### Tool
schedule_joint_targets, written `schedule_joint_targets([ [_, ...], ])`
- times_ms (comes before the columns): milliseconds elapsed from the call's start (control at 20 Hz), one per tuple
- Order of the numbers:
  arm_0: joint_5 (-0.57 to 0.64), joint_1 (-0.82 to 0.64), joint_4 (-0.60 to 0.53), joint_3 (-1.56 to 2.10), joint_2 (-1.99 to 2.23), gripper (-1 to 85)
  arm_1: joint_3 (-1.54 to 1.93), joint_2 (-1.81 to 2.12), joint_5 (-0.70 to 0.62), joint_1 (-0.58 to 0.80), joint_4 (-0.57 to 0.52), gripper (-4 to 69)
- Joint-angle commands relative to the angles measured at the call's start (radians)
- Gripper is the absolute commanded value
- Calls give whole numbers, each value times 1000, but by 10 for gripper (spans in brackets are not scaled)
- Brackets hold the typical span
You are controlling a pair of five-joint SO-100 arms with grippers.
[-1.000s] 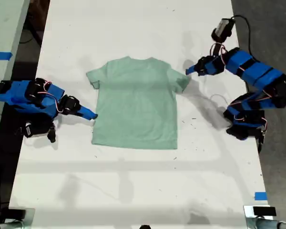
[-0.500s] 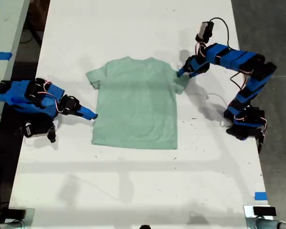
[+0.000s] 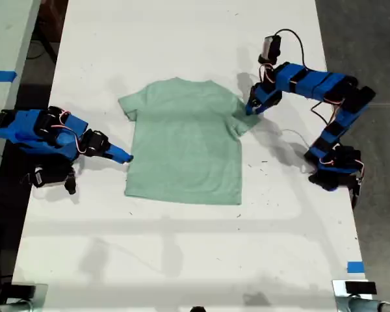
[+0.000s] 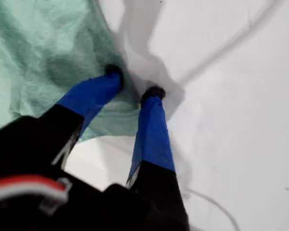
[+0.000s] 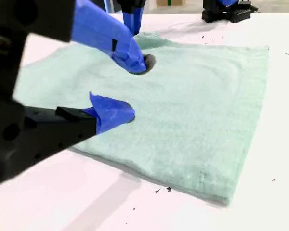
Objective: Fold t shirt
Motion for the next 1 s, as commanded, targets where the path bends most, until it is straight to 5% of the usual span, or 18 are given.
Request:
schedule_joint_targets([
  [0, 6, 3, -2, 6, 8, 123, -97, 67, 14, -41, 75, 22],
  [500, 6, 3, -2, 6, 8, 123, -463, 112, 20, -176, 324, 23],
  [600, 6, 3, -2, 6, 8, 123, -414, 107, 55, -121, 407, 179],
  [650, 6, 3, -2, 6, 8, 123, -347, 121, 66, -100, 433, 193],
  [750, 6, 3, -2, 6, 8, 123, -160, 169, 72, -77, 380, 196],
  [950, 6, 3, -2, 6, 8, 123, 91, 166, 20, -35, 100, 196],
])
